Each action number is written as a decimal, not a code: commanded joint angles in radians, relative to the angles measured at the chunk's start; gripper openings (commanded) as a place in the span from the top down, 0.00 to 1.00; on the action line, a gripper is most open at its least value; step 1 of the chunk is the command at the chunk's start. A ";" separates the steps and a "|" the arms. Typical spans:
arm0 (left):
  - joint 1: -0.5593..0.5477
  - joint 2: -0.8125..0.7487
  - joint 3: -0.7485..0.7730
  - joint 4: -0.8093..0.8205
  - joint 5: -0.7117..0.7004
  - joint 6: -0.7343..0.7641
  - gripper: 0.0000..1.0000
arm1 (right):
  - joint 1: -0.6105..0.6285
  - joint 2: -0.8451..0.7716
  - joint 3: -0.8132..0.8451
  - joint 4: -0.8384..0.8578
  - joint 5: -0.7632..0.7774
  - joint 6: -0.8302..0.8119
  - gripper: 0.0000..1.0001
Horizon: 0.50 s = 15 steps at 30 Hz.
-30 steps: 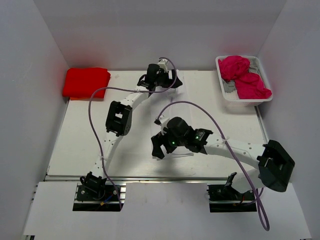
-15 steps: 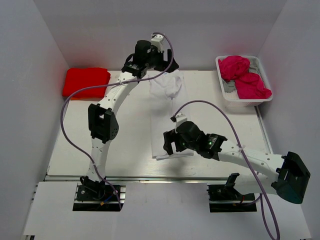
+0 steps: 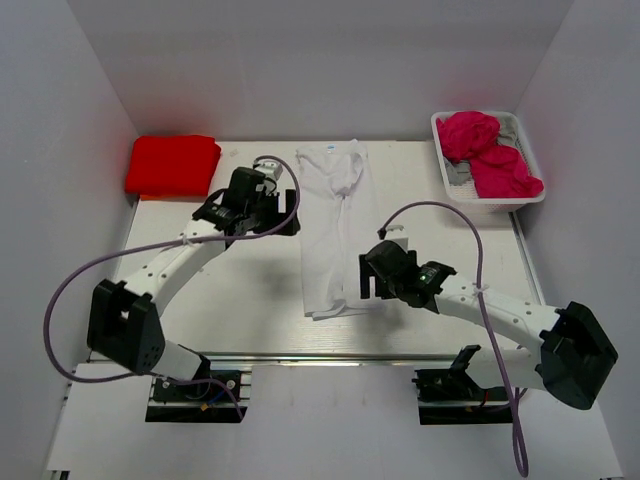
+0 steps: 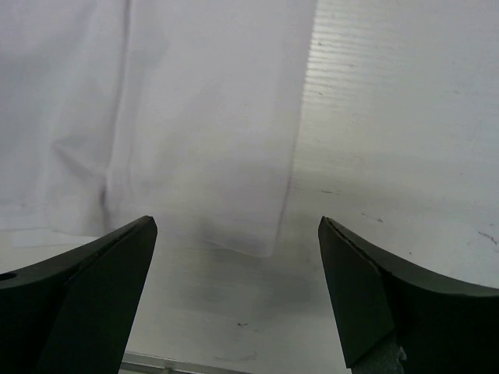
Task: Fold and stack the t-shirts
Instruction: Rotate the tshirt 90 degrees
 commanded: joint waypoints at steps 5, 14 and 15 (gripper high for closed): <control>-0.080 -0.109 -0.198 0.004 0.030 -0.099 0.00 | -0.081 0.014 -0.071 -0.079 -0.032 0.097 0.10; -0.237 -0.123 -0.342 -0.016 0.055 -0.173 0.00 | -0.110 0.012 -0.134 -0.070 -0.173 0.134 0.10; -0.260 -0.123 -0.359 0.008 0.055 -0.173 0.00 | -0.112 0.010 -0.137 -0.063 -0.178 0.134 0.10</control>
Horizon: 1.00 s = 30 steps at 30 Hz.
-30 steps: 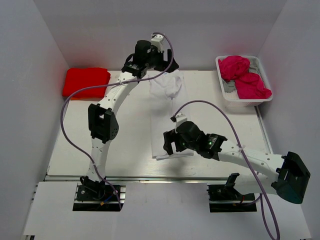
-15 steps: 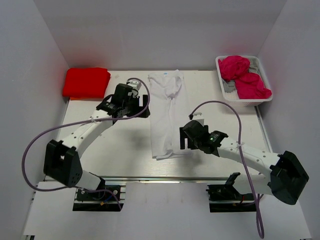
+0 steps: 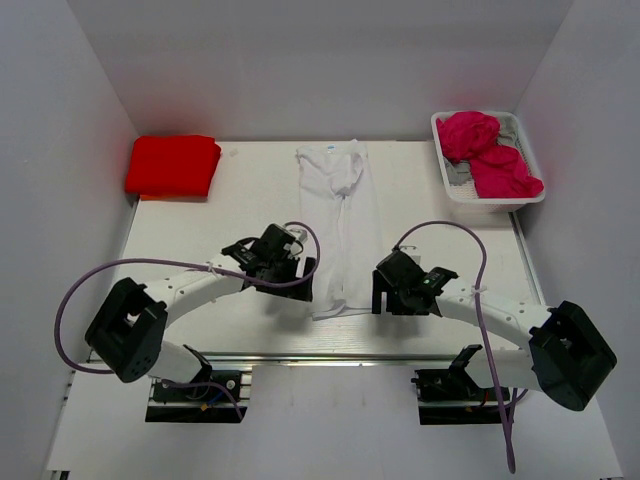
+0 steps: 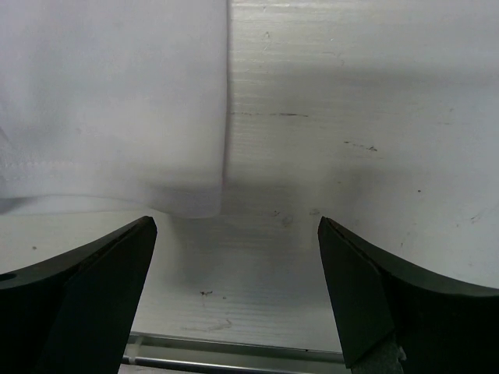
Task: Fold and stack the t-shirts
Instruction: Rotate the tshirt 90 degrees, then grab the bottom of the folded rectangular tshirt with both arms
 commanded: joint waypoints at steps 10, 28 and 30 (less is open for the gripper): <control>-0.141 0.011 -0.036 0.105 -0.005 -0.069 0.00 | -0.014 -0.038 -0.027 0.086 -0.086 0.023 0.10; -0.172 0.137 -0.045 0.142 -0.037 -0.088 0.26 | -0.051 0.032 -0.037 0.178 -0.079 0.027 0.11; -0.181 0.148 -0.045 0.142 -0.037 -0.088 0.32 | -0.053 0.040 -0.040 0.194 -0.092 0.029 0.12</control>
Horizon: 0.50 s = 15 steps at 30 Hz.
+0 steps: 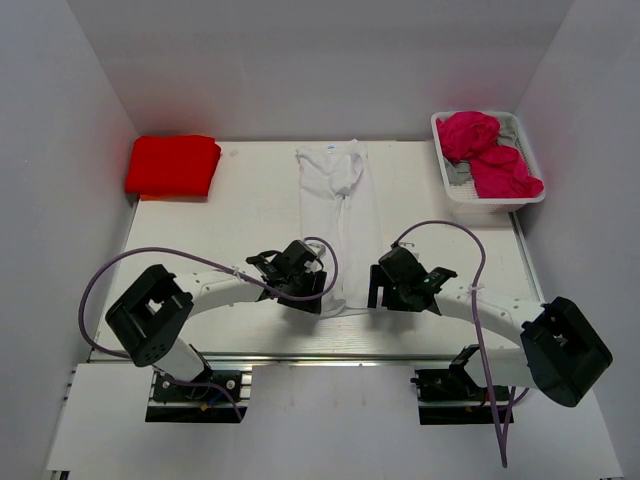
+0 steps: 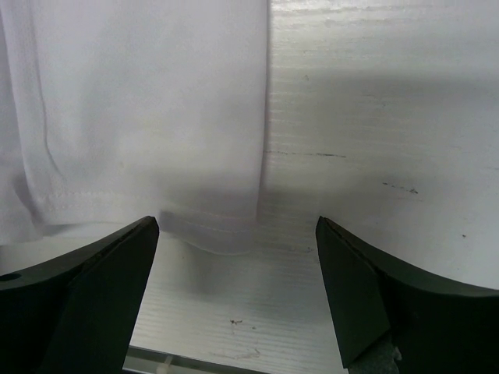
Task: Fold and stack the t-shirts
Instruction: Grab the bottom of the folded rectangular tshirt with both arms
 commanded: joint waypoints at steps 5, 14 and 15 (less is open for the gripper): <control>-0.013 0.027 -0.010 0.008 0.011 -0.014 0.53 | -0.005 0.018 -0.030 0.065 -0.033 0.020 0.22; -0.022 0.049 -0.001 0.028 0.034 -0.023 0.92 | -0.008 0.015 -0.067 0.100 -0.076 0.051 1.00; -0.022 0.049 -0.001 0.019 0.022 -0.032 1.00 | -0.005 0.011 -0.065 0.079 -0.068 0.058 1.00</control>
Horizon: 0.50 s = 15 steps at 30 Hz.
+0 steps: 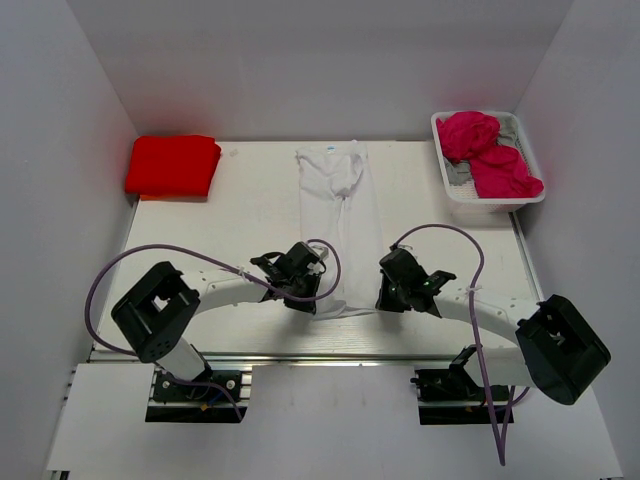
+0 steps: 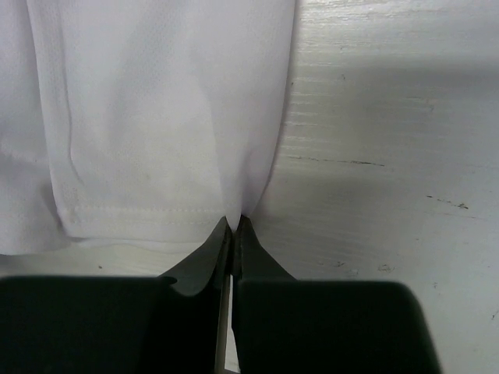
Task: Fold and stack the t-shirts
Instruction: Grab the bottom of the folded rectangular tshirt with both arms
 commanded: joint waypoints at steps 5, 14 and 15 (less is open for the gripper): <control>-0.010 -0.061 -0.009 0.007 0.005 -0.008 1.00 | 0.004 -0.050 -0.013 -0.053 -0.001 0.003 1.00; -0.010 -0.177 -0.023 0.041 -0.015 -0.005 1.00 | 0.004 -0.134 -0.007 -0.029 -0.010 -0.060 1.00; -0.010 -0.177 -0.013 0.041 -0.015 -0.005 1.00 | 0.005 -0.128 0.000 -0.027 -0.006 -0.069 1.00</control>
